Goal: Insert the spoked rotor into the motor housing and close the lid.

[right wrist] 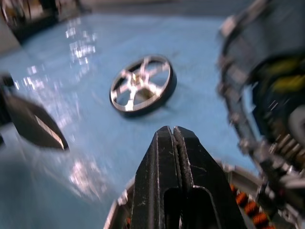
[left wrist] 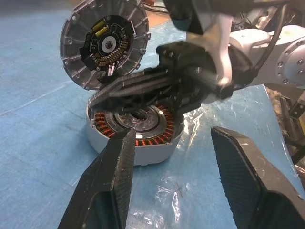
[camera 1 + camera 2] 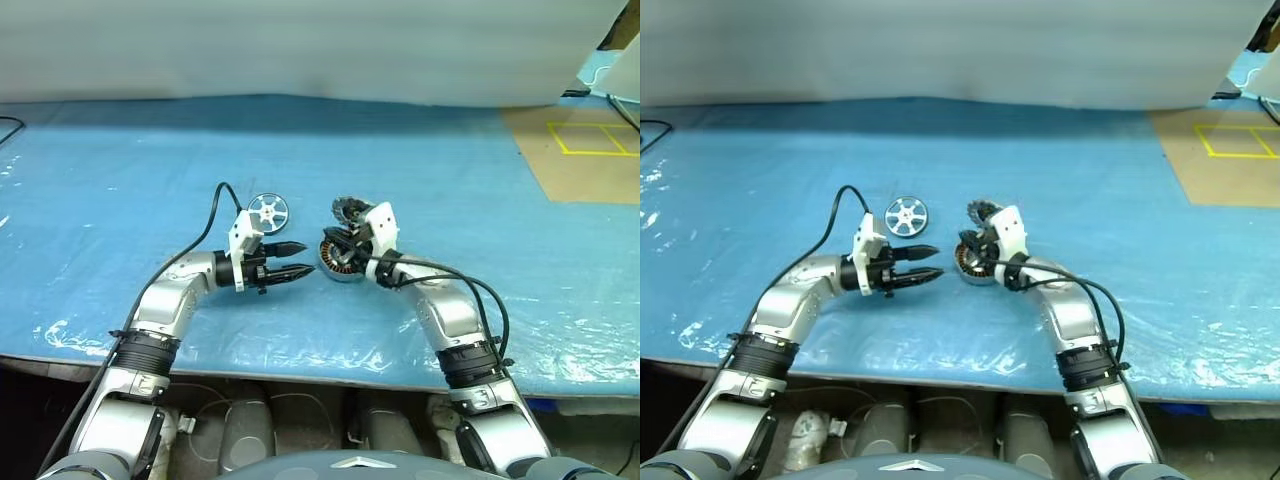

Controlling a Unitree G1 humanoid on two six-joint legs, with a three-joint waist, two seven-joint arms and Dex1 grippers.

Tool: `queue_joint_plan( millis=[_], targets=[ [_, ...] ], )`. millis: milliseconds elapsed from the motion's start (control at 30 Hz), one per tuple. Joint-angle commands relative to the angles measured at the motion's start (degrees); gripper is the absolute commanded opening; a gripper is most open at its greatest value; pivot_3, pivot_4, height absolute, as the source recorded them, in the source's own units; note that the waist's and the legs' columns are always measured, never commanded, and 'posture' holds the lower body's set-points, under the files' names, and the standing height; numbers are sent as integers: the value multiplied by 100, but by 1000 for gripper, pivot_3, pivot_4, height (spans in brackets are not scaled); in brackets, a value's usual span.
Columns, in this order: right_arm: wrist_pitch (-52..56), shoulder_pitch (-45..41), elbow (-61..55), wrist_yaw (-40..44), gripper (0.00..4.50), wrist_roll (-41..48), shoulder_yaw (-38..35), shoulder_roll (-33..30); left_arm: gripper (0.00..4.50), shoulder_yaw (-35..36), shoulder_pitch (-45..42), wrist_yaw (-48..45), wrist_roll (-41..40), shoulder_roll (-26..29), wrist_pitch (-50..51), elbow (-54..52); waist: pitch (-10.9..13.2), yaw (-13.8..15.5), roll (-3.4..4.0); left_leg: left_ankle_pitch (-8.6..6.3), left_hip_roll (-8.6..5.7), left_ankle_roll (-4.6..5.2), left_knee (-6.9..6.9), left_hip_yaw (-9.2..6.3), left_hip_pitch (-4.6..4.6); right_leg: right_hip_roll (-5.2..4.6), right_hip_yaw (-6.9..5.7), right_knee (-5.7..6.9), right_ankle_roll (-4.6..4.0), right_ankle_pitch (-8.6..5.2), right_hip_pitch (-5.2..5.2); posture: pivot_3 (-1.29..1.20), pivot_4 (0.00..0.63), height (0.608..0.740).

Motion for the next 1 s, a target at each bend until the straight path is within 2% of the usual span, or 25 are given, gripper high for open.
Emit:
queue_joint_plan(
  millis=[33, 200, 367, 567, 733, 1000],
  targets=[
    [102, -207, -79, -103, 11, 172, -230, -40, 2635, 26, -88, -40, -25, 8, -103, -21, 0, 0, 0, 0, 0, 0, 0, 0, 1, 0, 0, 0, 0, 0, 0, 0, 150, 740],
    [-52, 0, 227, 85, 11, -611, 525, -545, 2635, 33, -69, -27, -17, 21, -106, -28, 0, 8, 0, 2, -2, -4, 0, 0, 5, -1, 0, 0, 0, 0, 7, 0, 150, 740],
    [-113, 122, 249, 151, 11, -829, 818, -632, 2635, 32, -40, -9, -10, 24, -110, -33, 0, 1, 0, 2, -2, -4, 0, 1, 10, 0, 0, 0, 1, 0, 9, 0, 150, 740],
    [-243, -36, 214, 17, 11, -535, 449, -350, 2635, 41, -95, 9, 2, 3, -148, 42, 0, 4, 0, 0, -1, -1, 1, 1, 12, -2, 0, 0, 1, 0, 13, 0, 150, 740],
    [128, -232, 244, -72, 11, -138, -15, -176, 2635, 45, -119, 11, -3, 5, -166, 57, 0, 3, 0, 0, -1, -1, 0, 0, 7, -2, 0, -1, 0, 0, 8, 0, 150, 740],
    [740, 214, -452, 513, 11, 452, -79, -511, 2635, 80, -73, -56, -123, 77, -8, -99, 1, 10, 1, 0, -1, -1, -3, 0, 6, -1, 0, -3, 0, 0, 7, 0, 150, 740]
  ],
)
